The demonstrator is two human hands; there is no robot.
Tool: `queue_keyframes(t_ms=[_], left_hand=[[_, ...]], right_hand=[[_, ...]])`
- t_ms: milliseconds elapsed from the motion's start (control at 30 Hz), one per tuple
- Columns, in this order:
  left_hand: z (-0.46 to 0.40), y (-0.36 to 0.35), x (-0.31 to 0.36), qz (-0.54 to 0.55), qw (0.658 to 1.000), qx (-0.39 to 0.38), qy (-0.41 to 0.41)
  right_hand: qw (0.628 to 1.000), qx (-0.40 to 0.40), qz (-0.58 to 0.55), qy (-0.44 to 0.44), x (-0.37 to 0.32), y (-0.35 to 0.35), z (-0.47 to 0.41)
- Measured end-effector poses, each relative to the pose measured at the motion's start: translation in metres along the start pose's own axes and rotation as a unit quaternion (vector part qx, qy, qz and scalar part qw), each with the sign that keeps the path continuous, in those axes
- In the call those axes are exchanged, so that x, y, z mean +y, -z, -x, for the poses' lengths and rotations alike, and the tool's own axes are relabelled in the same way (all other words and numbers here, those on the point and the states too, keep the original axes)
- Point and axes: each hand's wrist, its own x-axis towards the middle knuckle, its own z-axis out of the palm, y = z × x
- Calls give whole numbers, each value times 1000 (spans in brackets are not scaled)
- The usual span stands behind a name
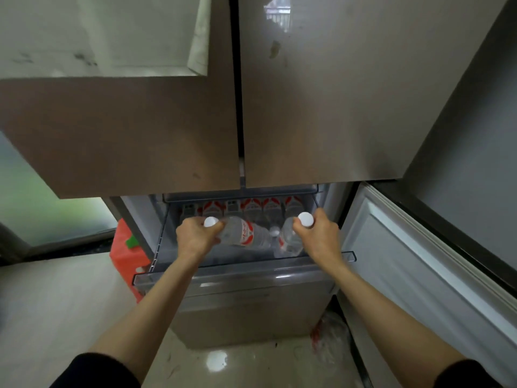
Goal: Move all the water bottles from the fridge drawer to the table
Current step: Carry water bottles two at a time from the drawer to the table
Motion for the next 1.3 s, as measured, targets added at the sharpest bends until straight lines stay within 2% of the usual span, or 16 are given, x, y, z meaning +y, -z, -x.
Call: queue_keyframes(t_ms=[200,367,467,567,667,833,900,967,1100,1200,1300], left_hand=[[22,18,-2,-113,990,22,-75],[19,34,-4,-233,963,61,-121],[13,42,-2,-266,953,70,-125],[4,41,-9,-263,954,56,-136],[-8,35,-20,-198,970,39,-134],[-13,25,-39,-120,983,40,-135],[-15,25,-51,-99,987,-13,-130],[-15,30,-60,-63,985,-105,-124],[-25,43,-66,-18,961,-253,-112],[-35,44,-68,-46,958,-257,-118],[-36,42,-67,-56,961,-239,-129]], right_hand=[[996,-63,37,43,-14,-10,15],[991,-100,52,66,-31,-29,13],[988,-109,71,81,-42,-39,8],[987,-107,78,93,-48,-45,3],[986,-116,71,93,-48,-53,-1],[982,-161,-3,94,-27,-54,-2],[976,-198,-11,90,-16,-54,-4],[961,-263,-35,74,-12,-52,-5],[919,-382,-60,72,-16,-52,-11],[922,-378,-38,74,-21,-56,-16],[946,-315,12,73,-24,-67,-15]])
